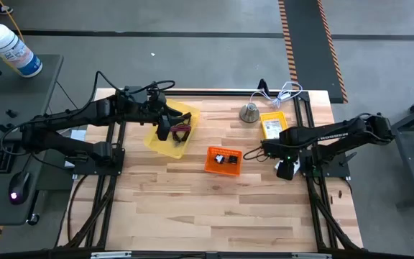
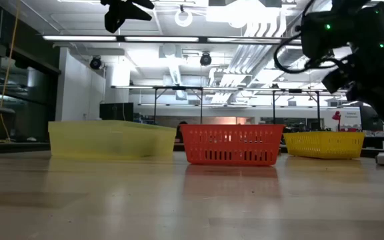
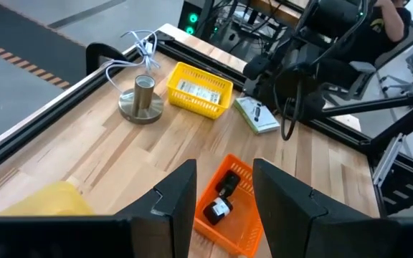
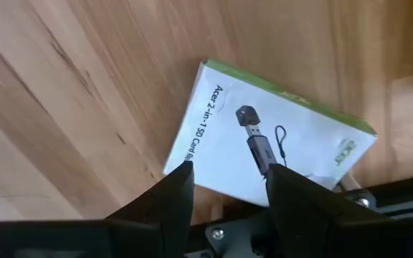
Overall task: Pick and place items into bin
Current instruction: Put the white card reader box into the yellow bin
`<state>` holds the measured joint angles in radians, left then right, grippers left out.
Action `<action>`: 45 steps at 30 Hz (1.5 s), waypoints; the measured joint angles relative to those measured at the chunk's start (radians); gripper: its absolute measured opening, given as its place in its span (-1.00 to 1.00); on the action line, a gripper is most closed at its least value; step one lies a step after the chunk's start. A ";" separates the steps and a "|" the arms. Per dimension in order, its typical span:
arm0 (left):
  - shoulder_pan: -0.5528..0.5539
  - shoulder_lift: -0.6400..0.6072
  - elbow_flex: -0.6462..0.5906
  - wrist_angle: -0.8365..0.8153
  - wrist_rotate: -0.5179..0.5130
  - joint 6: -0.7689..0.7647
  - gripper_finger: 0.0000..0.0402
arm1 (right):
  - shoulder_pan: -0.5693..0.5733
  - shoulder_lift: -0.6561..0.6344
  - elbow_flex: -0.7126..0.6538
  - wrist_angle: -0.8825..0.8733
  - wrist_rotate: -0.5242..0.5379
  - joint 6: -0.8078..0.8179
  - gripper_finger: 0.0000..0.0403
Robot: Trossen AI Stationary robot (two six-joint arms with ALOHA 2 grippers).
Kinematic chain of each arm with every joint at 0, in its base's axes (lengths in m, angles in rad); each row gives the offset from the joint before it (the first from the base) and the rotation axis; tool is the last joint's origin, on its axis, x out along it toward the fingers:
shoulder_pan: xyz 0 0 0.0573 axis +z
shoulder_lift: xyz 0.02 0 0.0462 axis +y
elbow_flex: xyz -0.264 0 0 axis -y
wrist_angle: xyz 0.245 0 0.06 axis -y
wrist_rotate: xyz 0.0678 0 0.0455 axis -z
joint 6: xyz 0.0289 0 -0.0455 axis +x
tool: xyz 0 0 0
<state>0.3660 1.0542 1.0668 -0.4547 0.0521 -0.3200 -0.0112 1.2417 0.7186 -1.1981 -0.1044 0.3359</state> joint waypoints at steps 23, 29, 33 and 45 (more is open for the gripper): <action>0.000 0.000 0.000 0.003 -0.008 -0.002 -0.38 | 0.027 0.079 -0.063 0.218 -0.020 -0.053 0.20; 0.000 0.000 0.000 0.003 -0.008 -0.001 -0.38 | 0.027 0.129 -0.063 0.243 -0.017 -0.074 0.21; 0.000 0.000 0.000 0.003 -0.008 0.002 -0.38 | 0.027 0.174 -0.063 0.243 -0.013 -0.082 0.22; 0.000 0.000 0.000 0.003 -0.008 0.027 -0.38 | 0.024 0.364 -0.046 0.285 -0.042 -0.154 0.08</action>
<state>0.3660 1.0542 1.0668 -0.4515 0.0441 -0.2928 0.0132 1.6058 0.6731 -0.9135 -0.1464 0.1822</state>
